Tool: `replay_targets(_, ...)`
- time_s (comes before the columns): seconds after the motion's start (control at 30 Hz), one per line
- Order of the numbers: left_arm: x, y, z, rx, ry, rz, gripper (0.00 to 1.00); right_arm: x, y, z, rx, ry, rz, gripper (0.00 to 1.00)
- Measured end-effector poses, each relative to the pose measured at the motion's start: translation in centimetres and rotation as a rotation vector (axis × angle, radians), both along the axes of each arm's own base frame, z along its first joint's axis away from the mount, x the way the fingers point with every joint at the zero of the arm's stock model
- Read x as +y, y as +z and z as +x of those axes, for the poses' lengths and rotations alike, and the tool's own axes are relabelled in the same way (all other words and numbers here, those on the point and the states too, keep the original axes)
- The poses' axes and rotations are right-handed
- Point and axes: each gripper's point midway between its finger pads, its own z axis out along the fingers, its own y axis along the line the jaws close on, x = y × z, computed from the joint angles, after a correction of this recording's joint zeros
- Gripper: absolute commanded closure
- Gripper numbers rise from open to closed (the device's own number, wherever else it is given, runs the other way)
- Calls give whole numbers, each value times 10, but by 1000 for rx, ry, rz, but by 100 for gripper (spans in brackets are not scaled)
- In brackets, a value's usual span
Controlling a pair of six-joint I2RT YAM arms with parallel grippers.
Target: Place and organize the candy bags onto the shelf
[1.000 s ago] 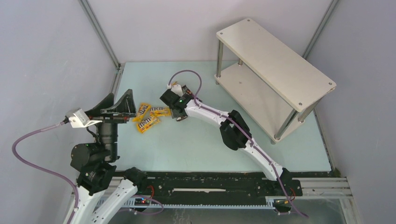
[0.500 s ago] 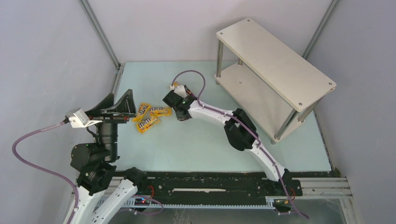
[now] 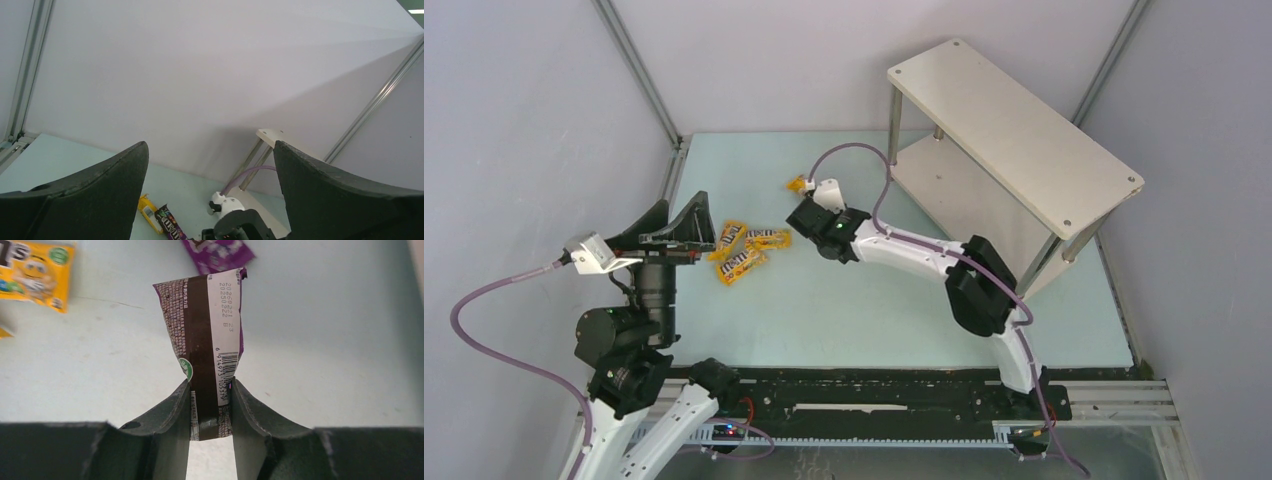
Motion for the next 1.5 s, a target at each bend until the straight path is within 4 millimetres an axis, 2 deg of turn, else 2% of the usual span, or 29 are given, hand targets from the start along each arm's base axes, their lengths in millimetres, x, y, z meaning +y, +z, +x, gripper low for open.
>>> replay_targets(0.17, 1, 1, -2, -5, 0, -3, 0, -50, 15, -24, -27, -67, -70, 60)
replay_targets(0.47, 1, 2, -3, -10, -2, -8, 0, -183, 23, -85, -44, -304, -306, 61)
replay_targets(0.6, 2, 3, -4, -15, -6, -16, 0, -225, 25, -103, -65, -417, -410, 62)
replay_targets(0.7, 1, 3, -5, -15, -11, -17, 0, -245, 32, -111, -95, -487, -455, 62)
replay_targets(0.83, -1, 3, -5, -16, -19, -17, 0, -264, 38, -109, -130, -564, -491, 63)
replay_targets(1.13, 0, 8, -11, -37, -29, -29, 0, -312, 37, -88, -114, -744, -525, 64)
replay_targets(1.3, 0, 8, -11, -37, -30, -29, 0, -327, 27, -73, -98, -812, -517, 62)
replay_targets(1.5, 1, 8, -11, -37, -29, -30, 0, -333, 10, -56, -100, -844, -497, 60)
